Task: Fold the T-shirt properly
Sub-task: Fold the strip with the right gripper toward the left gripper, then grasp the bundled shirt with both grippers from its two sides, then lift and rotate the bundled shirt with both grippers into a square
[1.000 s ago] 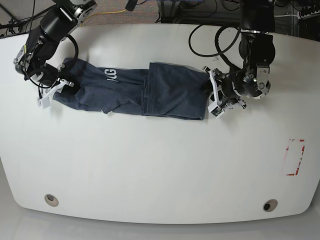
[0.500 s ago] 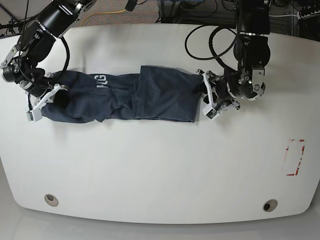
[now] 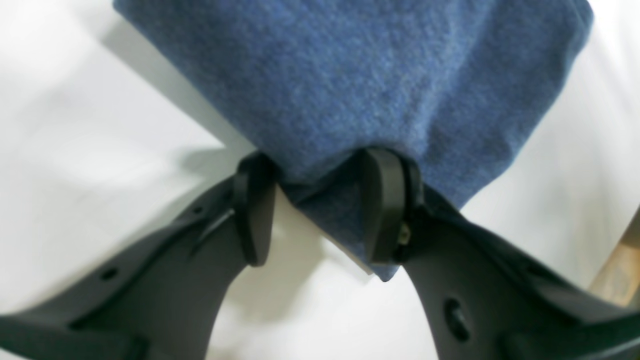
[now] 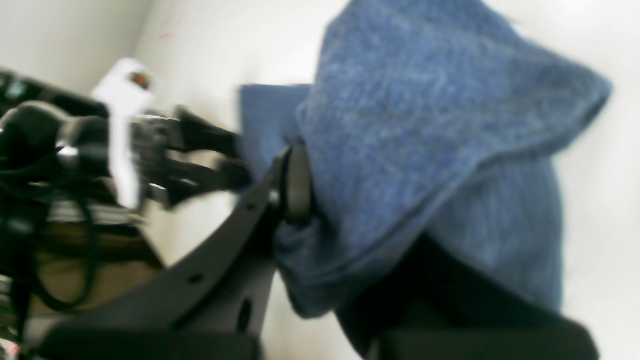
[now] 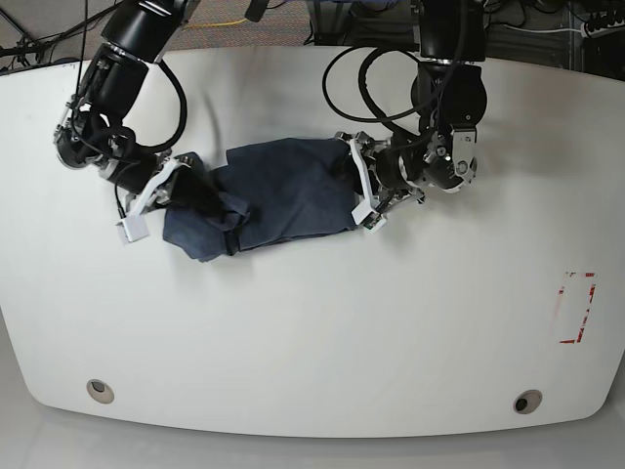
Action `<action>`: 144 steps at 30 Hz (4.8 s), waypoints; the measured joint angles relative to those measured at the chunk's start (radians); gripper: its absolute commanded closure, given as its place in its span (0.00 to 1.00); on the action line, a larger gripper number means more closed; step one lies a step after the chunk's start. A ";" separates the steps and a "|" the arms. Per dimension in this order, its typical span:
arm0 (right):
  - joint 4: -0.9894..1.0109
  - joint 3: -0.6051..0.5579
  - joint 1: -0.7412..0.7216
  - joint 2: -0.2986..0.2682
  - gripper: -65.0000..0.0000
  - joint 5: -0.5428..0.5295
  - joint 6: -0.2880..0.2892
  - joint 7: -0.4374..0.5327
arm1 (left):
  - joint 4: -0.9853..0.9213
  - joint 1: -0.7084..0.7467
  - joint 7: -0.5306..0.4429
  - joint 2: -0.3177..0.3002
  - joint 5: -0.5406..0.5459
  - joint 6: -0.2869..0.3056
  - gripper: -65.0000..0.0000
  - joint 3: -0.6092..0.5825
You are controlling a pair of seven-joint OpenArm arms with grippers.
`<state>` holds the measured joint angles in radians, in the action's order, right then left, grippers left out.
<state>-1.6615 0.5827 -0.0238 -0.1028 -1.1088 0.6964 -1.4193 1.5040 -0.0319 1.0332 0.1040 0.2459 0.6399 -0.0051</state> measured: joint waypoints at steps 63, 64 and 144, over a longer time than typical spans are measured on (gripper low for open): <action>-0.116 -0.579 -0.009 0.137 0.35 0.583 0.000 0.232 | 0.229 0.068 -0.080 -0.231 0.319 0.004 0.60 0.439; -0.097 -0.614 -0.016 0.154 0.35 0.587 0.000 0.234 | 0.229 0.070 -0.080 -0.239 0.315 0.004 0.60 0.423; -0.144 -0.450 0.006 -0.008 0.74 0.871 0.002 0.424 | 0.221 -0.221 -0.237 -0.275 0.009 0.009 0.60 -0.216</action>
<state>-1.8057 0.1329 -0.0181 -0.1108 -0.2378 0.6987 -0.9951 1.7252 -0.2531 0.7959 -0.1715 0.2550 0.6487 -0.2214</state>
